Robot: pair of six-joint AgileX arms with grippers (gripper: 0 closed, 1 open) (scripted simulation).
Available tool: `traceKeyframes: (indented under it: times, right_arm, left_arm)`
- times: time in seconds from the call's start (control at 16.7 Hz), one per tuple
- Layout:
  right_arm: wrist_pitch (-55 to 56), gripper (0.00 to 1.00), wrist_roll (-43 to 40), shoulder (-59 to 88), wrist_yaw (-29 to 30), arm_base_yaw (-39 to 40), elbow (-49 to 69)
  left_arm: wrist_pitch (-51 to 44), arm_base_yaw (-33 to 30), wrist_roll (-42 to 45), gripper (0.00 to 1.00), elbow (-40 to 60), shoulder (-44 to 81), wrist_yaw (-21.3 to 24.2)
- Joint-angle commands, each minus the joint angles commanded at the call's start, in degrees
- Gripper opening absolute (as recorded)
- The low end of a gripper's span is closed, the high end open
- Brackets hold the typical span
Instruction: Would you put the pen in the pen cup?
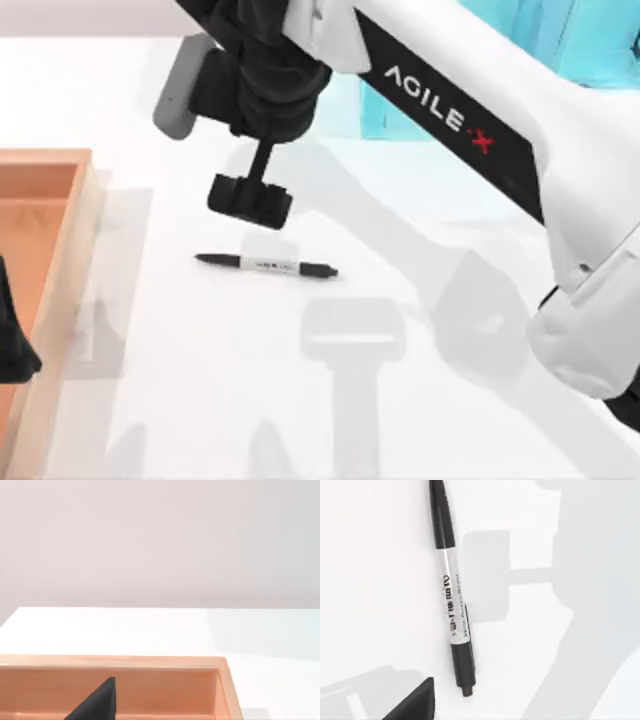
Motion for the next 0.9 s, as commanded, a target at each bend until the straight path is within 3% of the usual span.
traceKeyframes:
  times: [0.36,0.9]
  right_arm:
    - [-7.72,1.0,-2.72,12.11,1.46,2.32,8.72]
    - [-3.44,1.0,-3.12,11.72,1.42,1.9,4.34]
  left_arm:
    - [0.0,0.0,0.0,1.0,0.0,0.0,0.0]
    - [0.0,0.0,0.0,1.0,0.0,0.0,0.0]
